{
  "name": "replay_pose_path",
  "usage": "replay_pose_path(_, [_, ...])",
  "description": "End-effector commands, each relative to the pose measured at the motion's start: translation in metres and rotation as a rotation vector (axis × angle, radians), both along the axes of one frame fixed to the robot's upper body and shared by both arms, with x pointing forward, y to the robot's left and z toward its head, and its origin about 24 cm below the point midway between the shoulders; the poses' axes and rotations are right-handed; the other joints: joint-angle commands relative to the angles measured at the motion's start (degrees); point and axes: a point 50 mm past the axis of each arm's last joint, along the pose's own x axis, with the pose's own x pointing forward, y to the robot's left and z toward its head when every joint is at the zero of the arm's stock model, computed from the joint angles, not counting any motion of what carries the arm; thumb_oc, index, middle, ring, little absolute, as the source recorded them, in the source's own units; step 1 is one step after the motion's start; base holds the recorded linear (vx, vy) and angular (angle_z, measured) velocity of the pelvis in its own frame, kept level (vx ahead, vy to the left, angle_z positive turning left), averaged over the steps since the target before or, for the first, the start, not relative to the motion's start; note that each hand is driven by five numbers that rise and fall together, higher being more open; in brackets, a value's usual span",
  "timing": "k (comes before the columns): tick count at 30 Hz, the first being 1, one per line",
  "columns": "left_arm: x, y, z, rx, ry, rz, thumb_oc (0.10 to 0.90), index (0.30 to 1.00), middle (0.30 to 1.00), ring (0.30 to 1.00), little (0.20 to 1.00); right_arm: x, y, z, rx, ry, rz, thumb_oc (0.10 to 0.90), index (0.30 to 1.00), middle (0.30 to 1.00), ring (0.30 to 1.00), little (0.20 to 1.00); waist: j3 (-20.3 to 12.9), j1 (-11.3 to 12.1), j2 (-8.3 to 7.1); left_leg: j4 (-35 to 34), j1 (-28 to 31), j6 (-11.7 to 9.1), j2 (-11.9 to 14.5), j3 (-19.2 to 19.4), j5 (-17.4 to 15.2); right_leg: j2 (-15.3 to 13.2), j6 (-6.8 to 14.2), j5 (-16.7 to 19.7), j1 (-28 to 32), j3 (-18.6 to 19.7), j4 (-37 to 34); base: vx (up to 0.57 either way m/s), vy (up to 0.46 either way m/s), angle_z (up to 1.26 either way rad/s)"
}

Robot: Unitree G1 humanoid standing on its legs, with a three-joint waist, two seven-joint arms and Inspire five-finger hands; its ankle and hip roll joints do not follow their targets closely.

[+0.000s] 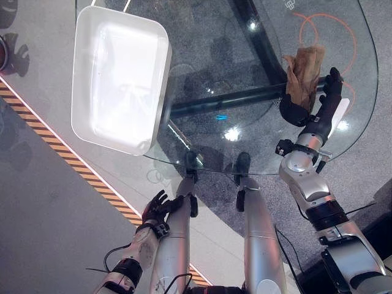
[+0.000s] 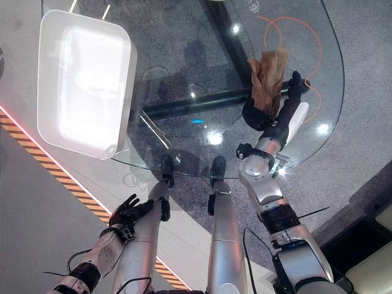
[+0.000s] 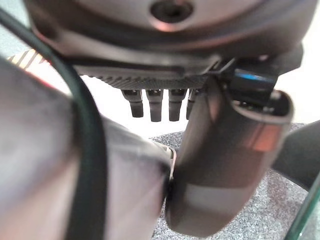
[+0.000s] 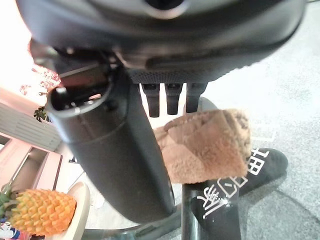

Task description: Wipe the table with a cloth and put it in the basket.

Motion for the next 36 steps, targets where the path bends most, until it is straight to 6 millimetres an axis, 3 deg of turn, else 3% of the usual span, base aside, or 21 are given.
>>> replay_pose_path(1, [-0.036,0.0,-0.028,0.015,0.155,0.017,0.8,0.9,0.9,0.9,0.9,-0.006,-0.017,0.026,-0.011,-0.108,-0.088,0.8,0.9,0.9,0.9,0.9,-0.89,0.12,-0.04,7.63,-4.14,0.68,-3.23,0.16,-5.98,2.16,0.43,6.66,-0.51,-3.5,-7.68,0.01,0.011,0.03])
replay_pose_path(2, [-0.036,0.0,-0.028,0.014,0.154,0.018,0.8,0.9,0.9,0.9,0.9,-0.005,-0.018,0.026,-0.011,-0.097,-0.093,0.676,0.794,0.794,0.794,0.776,-0.89,0.17,0.02,7.66,-4.36,0.65,-3.2,0.1,-5.95,2.21,0.44,6.68,-0.81,-3.44,-7.55,0.01,0.016,0.04])
replay_pose_path(3, [-0.036,0.0,-0.028,0.012,0.152,0.019,0.8,0.9,0.9,0.9,0.9,-0.004,-0.018,0.025,-0.015,-0.084,-0.1,0.361,0.524,0.524,0.524,0.461,-0.89,0.26,0.1,7.65,-4.61,0.63,-3.28,0.0,-5.92,2.26,0.42,6.71,-1.07,-3.43,-7.56,0.02,0.017,0.04])
replay_pose_path(4, [-0.035,-0.001,-0.027,0.012,0.151,0.019,0.8,0.9,0.9,0.9,0.9,-0.003,-0.019,0.024,-0.019,-0.073,-0.105,0.1,0.3,0.3,0.3,0.2,-0.89,0.32,0.13,7.67,-4.8,0.66,-3.35,-0.08,-5.92,2.28,0.42,6.71,-1.26,-3.42,-7.54,0.0,0.0,0.0])
replay_pose_path(23, [-0.037,0.002,-0.03,0.004,0.161,0.036,0.8,0.9,0.9,0.9,0.9,0.0,-0.021,0.005,0.021,-0.008,-0.123,0.1,0.3,0.3,0.3,0.2,-0.89,0.31,0.33,7.63,-5.32,0.33,-3.5,-0.13,-5.94,2.22,0.64,6.7,-1.82,-3.25,-7.59,0.0,0.0,0.0])
replay_pose_path(32, [-0.032,0.0,-0.027,-0.01,0.14,0.049,0.8,0.9,0.9,0.9,0.9,-0.001,-0.018,0.01,-0.026,-0.037,-0.076,0.1,0.3,0.3,0.3,0.2,-0.89,0.17,0.42,7.76,-5.98,0.29,-3.41,-0.01,-6.01,2.16,0.79,6.69,-2.62,-3.17,-7.34,0.0,0.0,0.0])
replay_pose_path(36, [-0.031,0.001,-0.026,0.004,0.129,0.064,0.8,0.9,0.9,0.9,0.9,0.002,-0.006,0.028,-0.138,-0.079,0.022,0.1,0.3,0.3,0.3,0.2,-0.89,0.52,0.63,8.29,-6.23,0.23,-3.63,-0.22,-6.31,1.91,1.03,6.67,-2.85,-3.28,-7.12,0.0,0.0,0.0])
